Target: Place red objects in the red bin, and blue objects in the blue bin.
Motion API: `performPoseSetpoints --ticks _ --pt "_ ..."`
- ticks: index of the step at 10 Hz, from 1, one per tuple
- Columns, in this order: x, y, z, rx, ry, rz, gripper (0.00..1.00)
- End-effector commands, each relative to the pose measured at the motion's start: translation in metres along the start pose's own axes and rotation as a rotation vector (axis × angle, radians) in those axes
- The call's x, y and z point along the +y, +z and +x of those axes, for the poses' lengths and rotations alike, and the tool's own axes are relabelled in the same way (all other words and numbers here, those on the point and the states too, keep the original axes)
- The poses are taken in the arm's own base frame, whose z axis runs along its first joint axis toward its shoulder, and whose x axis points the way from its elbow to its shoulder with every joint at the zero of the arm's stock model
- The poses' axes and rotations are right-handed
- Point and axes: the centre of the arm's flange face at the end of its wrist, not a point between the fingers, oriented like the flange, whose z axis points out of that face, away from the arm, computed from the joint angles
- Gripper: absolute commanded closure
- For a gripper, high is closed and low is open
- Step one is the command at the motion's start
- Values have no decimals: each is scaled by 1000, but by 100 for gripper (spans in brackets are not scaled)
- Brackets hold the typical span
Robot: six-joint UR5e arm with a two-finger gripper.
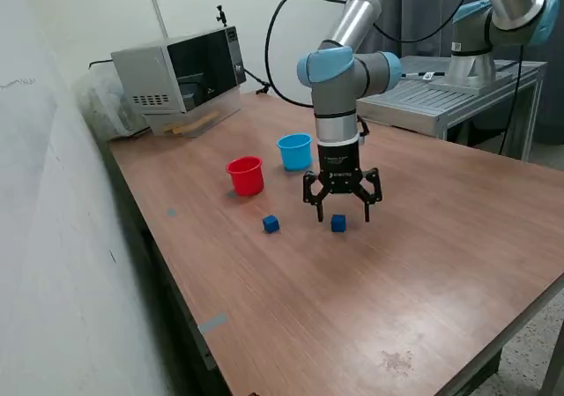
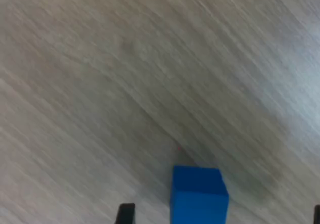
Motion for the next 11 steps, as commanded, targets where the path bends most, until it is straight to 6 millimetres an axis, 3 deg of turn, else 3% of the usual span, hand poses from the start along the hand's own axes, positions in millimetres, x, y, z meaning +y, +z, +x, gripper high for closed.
performPoseSetpoints --ticks 1,8,11 --pt "-3 3 -5 -29 2 -2 100" --pt "-6 -7 -17 -145 5 43 100" --pt "5 -85 -10 -210 98 -9 100"
